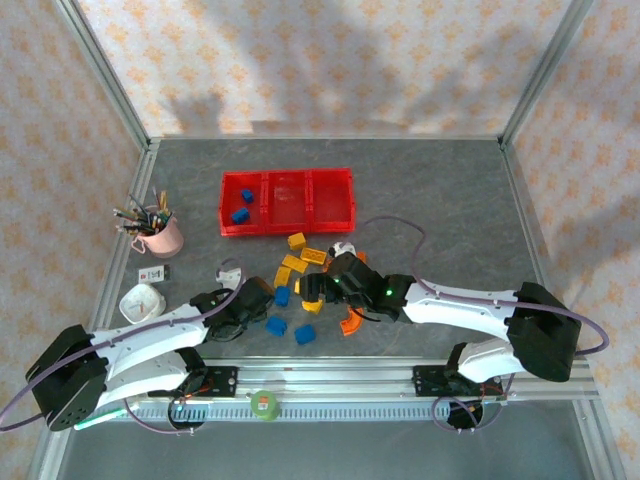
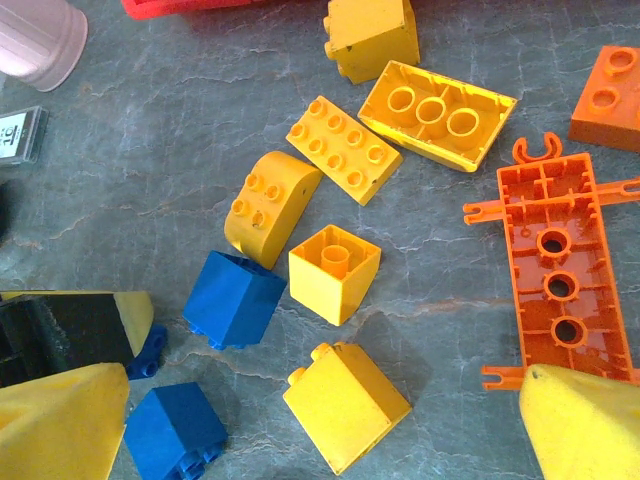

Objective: Sort the legos into containers by color
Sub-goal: Pick up the lego from the middle-left of the table.

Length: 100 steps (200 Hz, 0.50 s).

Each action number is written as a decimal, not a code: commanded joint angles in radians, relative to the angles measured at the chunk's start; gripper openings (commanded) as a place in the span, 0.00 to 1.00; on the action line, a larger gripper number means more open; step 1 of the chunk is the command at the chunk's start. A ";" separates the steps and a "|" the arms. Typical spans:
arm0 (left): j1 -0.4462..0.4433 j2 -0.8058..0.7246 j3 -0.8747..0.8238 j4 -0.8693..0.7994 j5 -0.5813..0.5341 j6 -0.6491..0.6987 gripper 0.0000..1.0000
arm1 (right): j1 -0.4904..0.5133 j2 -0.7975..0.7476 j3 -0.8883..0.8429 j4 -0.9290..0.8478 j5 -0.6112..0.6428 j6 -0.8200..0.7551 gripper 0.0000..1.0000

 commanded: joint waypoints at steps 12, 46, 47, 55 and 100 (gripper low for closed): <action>-0.007 -0.027 0.020 -0.064 -0.051 -0.013 0.42 | 0.005 -0.016 0.030 0.009 0.040 0.004 1.00; 0.004 -0.102 0.099 -0.096 -0.146 -0.012 0.42 | 0.001 -0.034 0.046 0.033 0.044 -0.004 1.00; 0.005 -0.103 0.102 -0.095 -0.148 -0.010 0.42 | -0.001 -0.034 0.047 0.033 0.044 -0.004 1.00; 0.023 -0.110 0.128 -0.091 -0.160 0.017 0.42 | -0.010 -0.031 0.060 0.034 0.035 -0.006 1.00; 0.250 -0.031 0.286 -0.006 -0.162 0.215 0.42 | -0.106 0.002 0.117 0.033 -0.003 -0.021 1.00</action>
